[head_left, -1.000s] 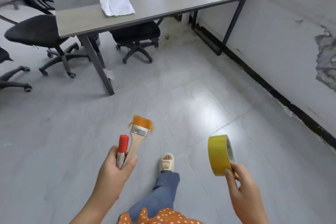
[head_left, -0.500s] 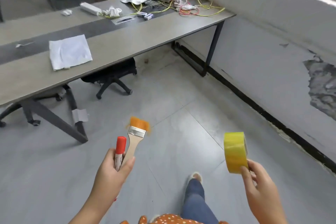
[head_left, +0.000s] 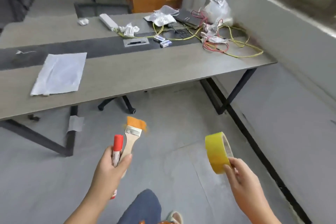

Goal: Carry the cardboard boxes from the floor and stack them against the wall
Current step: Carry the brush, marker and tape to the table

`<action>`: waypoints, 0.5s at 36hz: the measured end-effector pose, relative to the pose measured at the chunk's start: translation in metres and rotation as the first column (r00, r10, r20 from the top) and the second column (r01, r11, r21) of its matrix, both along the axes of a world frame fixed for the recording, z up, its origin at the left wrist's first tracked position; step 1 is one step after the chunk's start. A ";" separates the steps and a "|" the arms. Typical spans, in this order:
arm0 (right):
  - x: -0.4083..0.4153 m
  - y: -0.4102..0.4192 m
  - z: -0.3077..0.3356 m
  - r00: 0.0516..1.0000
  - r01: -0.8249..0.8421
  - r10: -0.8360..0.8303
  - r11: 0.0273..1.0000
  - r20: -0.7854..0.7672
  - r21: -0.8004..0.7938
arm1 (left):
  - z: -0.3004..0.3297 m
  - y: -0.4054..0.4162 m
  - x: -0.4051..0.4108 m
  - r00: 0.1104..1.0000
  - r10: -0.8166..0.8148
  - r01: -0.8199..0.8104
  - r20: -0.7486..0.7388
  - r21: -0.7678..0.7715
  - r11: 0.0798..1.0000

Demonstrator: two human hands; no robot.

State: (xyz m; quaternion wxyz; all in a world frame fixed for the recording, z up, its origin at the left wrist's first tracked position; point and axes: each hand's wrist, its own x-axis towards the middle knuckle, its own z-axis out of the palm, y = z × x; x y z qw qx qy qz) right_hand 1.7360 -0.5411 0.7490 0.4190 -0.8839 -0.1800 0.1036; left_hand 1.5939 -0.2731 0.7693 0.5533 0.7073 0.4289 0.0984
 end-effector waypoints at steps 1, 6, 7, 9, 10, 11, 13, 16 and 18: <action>0.018 0.008 0.001 1.000 -0.029 0.029 1.000 0.010 -0.005 | 0.000 0.005 0.012 1.000 0.012 -0.012 0.001 -0.002 1.000; 0.106 0.062 -0.007 0.992 -0.121 0.121 0.993 0.046 -0.016 | -0.009 0.045 0.077 0.997 0.079 -0.079 -0.008 0.016 0.997; 0.121 0.074 -0.008 0.990 -0.130 0.130 0.991 0.046 -0.018 | -0.012 0.055 0.091 0.996 0.094 -0.094 -0.008 0.026 0.995; 0.153 0.103 -0.009 0.986 -0.145 0.147 0.989 0.081 -0.024 | -0.016 0.076 0.122 0.992 0.124 -0.125 0.007 0.049 0.991; 0.169 0.117 -0.008 0.983 -0.153 0.155 0.988 0.094 -0.028 | -0.017 0.088 0.138 0.991 0.131 -0.132 0.014 0.056 0.990; 0.184 0.131 -0.007 0.981 -0.167 0.169 0.986 0.098 -0.031 | -0.019 0.100 0.154 0.991 0.130 -0.131 0.017 0.055 0.990; 0.214 0.158 -0.006 0.978 -0.185 0.187 0.982 0.096 -0.032 | -0.020 0.126 0.187 0.993 0.121 -0.121 0.008 0.038 0.992; 0.258 0.200 0.007 0.973 -0.193 0.195 0.981 0.119 -0.032 | -0.019 0.165 0.235 0.995 0.095 -0.095 0.020 0.013 0.995; 0.285 0.223 0.013 0.968 -0.206 0.211 0.977 0.136 -0.047 | -0.020 0.187 0.264 0.998 0.066 -0.066 0.017 0.010 0.998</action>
